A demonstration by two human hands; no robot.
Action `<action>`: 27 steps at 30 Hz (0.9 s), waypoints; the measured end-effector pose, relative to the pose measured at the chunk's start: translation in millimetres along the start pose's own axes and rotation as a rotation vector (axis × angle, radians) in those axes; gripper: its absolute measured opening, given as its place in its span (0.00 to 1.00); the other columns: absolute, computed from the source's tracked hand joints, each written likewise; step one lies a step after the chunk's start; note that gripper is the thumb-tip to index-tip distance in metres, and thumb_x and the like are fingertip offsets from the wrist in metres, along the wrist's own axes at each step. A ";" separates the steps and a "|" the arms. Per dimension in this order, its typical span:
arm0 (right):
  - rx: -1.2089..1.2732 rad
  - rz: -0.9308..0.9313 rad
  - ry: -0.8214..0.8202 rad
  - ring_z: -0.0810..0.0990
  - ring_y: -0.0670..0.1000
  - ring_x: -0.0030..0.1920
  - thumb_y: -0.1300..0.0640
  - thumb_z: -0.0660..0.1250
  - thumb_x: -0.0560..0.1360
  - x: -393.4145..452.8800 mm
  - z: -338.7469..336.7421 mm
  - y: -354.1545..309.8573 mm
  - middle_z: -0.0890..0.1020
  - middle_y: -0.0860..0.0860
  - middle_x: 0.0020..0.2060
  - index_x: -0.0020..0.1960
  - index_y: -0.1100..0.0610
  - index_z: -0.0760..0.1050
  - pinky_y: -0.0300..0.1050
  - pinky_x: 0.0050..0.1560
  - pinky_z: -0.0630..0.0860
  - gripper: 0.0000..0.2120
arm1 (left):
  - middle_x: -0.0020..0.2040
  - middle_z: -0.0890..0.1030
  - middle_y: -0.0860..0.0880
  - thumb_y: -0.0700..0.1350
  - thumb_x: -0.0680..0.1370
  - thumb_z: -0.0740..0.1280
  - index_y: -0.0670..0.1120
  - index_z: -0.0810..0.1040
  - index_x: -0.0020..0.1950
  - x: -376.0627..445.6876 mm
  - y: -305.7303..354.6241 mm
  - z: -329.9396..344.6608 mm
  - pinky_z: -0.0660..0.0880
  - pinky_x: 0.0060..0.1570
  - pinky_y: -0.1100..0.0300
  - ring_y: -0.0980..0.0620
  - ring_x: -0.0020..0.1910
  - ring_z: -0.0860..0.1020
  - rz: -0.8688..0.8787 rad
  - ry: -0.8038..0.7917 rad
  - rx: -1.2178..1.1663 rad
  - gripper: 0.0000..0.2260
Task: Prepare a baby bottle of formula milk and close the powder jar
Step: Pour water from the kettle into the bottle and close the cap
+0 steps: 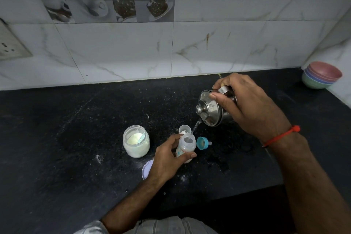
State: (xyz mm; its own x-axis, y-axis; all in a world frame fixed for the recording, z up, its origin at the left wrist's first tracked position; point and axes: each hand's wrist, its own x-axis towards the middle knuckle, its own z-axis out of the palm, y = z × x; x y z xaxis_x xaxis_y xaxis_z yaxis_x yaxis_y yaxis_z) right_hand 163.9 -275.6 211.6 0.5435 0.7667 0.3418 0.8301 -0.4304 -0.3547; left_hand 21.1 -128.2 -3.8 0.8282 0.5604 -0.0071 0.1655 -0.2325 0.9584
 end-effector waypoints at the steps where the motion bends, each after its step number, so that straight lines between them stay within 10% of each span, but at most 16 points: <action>1: -0.001 -0.003 -0.001 0.74 0.46 0.59 0.36 0.55 0.80 0.1 0.2 0.1 0.79 0.46 0.55 0.55 0.51 0.72 0.52 0.55 0.78 0.20 | 0.57 0.86 0.57 0.50 0.67 0.84 0.54 0.79 0.65 0.1 1.1 0.7 0.82 0.59 0.54 0.62 0.58 0.83 0.001 0.000 0.001 0.28; 27: -0.069 0.006 -0.069 0.75 0.47 0.59 0.32 0.50 0.78 2.9 1.1 -1.7 0.78 0.48 0.56 0.57 0.51 0.72 0.53 0.54 0.80 0.26 | 0.57 0.85 0.61 0.54 0.67 0.83 0.55 0.79 0.65 3.3 20.8 0.9 0.79 0.57 0.67 0.68 0.57 0.81 0.033 0.012 0.013 0.28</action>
State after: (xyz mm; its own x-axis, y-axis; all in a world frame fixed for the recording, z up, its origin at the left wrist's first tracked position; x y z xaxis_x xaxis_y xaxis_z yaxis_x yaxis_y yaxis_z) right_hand 163.9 -272.1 212.2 0.5409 0.7938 0.2779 0.8345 -0.4652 -0.2954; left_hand 27.8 -131.9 15.9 0.8268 0.5618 0.0276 0.1457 -0.2613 0.9542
